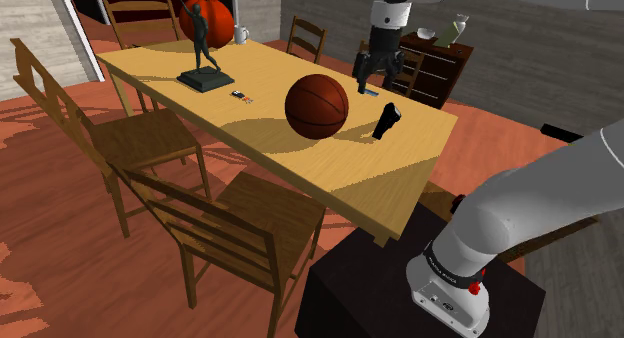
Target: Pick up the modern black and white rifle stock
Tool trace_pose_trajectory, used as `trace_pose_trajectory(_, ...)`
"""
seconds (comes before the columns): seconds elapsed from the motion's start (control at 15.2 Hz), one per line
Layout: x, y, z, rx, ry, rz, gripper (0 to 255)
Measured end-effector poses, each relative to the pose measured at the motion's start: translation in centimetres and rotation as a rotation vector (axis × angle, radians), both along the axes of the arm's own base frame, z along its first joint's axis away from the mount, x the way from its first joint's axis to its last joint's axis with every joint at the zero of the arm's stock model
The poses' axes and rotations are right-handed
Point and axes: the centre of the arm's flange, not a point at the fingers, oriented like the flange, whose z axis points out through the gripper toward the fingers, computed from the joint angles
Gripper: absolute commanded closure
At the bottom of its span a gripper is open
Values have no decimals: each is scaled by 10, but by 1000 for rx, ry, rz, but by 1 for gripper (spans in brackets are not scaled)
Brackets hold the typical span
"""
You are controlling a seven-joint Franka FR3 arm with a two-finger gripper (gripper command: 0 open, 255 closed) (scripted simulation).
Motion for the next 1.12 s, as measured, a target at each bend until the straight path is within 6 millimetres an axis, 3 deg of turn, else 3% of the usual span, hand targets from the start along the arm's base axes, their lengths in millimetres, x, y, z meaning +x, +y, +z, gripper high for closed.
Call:
trace_pose_trajectory(0.46, 65, -75, -36, 1, 108, -200, 0)
trace_pose_trajectory(1.12, 118, -205, -97, 1, 265, -487, 0)
